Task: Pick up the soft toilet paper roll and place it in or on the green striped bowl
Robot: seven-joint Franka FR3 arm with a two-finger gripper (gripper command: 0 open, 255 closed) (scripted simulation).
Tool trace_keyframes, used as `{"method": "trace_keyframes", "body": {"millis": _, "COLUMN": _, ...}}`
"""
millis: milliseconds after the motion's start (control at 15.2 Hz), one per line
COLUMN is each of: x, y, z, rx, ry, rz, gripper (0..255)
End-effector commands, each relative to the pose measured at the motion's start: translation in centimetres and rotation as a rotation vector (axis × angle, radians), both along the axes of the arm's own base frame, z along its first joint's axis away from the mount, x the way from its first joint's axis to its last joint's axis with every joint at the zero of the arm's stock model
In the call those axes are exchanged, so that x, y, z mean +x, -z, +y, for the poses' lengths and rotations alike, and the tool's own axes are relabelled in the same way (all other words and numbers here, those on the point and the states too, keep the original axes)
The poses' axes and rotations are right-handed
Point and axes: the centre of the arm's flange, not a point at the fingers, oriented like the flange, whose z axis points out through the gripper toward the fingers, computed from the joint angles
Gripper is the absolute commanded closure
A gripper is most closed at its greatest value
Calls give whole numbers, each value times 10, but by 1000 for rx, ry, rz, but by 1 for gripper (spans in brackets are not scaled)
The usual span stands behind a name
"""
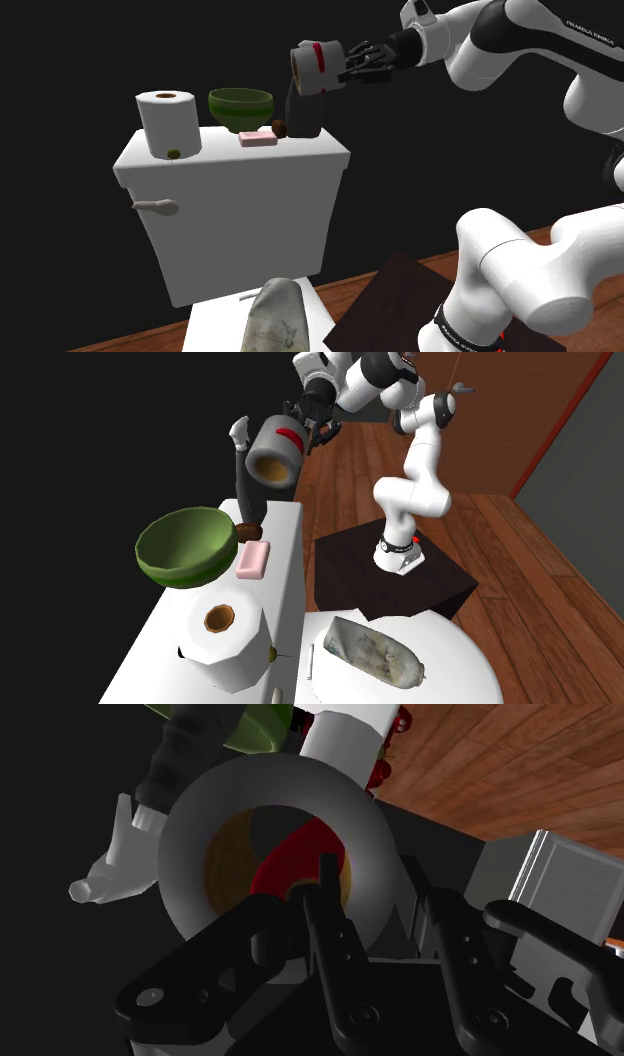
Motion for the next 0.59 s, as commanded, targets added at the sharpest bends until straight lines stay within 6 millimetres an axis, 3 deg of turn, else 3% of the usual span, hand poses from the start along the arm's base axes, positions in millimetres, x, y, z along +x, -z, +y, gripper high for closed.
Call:
{"method": "trace_keyframes", "body": {"millis": 0, "x": -1, "y": -12, "z": -1, "rx": 0, "ry": 0, "rz": -1, "gripper": 255}}
{"method": "trace_keyframes", "body": {"millis": 66, "x": -1, "y": -14, "z": -1, "rx": 0, "ry": 0, "rz": -1, "gripper": 255}}
{"method": "trace_keyframes", "body": {"millis": 528, "x": 89, "y": -9, "z": 23, "rx": 0, "ry": 0, "rz": -1, "gripper": 255}}
